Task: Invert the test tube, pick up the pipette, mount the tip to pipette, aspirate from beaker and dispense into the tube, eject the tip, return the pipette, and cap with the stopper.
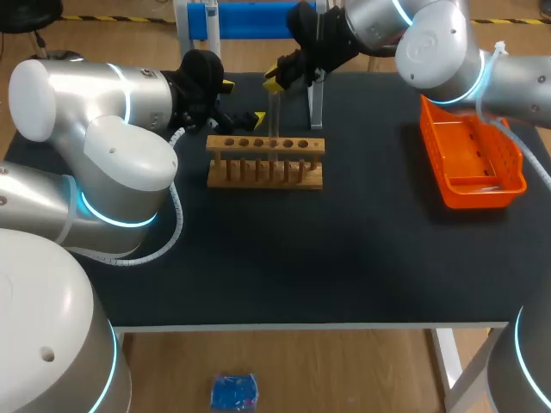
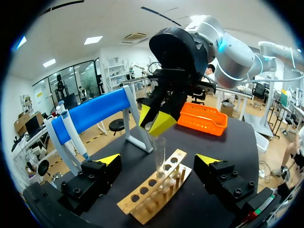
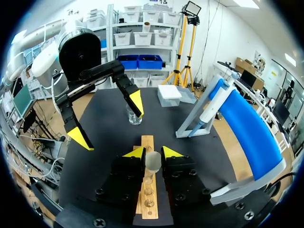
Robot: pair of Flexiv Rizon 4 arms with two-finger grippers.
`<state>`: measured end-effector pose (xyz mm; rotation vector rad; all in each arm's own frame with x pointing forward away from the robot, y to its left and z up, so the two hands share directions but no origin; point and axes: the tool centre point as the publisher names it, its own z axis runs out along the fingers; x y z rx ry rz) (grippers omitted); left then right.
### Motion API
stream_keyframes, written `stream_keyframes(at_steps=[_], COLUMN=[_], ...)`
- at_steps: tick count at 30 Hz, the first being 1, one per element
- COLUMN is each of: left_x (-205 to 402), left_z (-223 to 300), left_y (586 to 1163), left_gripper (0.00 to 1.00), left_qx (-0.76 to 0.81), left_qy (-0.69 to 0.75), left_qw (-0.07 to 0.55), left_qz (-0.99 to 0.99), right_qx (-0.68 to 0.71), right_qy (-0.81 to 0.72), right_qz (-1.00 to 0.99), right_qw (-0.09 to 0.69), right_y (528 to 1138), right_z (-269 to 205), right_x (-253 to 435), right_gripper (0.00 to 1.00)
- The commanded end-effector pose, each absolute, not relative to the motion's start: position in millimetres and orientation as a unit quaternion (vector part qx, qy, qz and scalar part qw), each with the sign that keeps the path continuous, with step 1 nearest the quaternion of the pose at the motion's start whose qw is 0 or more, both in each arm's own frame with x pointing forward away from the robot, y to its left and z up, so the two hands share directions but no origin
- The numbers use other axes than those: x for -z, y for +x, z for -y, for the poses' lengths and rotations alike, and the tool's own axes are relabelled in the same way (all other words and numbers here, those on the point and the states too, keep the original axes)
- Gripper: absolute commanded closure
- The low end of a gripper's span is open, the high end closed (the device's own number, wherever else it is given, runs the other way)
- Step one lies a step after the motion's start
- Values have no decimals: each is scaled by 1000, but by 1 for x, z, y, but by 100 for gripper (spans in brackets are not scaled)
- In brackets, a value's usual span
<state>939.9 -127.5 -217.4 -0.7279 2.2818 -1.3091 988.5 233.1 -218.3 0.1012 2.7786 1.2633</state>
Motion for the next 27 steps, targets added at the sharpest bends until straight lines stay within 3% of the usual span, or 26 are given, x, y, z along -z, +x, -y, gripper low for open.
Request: stream_keyframes(at_steps=[1, 27], left_x=[216, 216], left_z=[127, 127], left_y=[940, 940], left_gripper=[0, 0], left_qx=[468, 468], left_qy=[-261, -261], left_qw=[202, 202], left_qz=[-820, -820], right_qx=[-414, -410], right_qy=[31, 38], right_qz=[-909, -911], right_qw=[42, 35], right_y=[987, 979], right_z=[-232, -224], right_x=[217, 221], right_gripper=[100, 100])
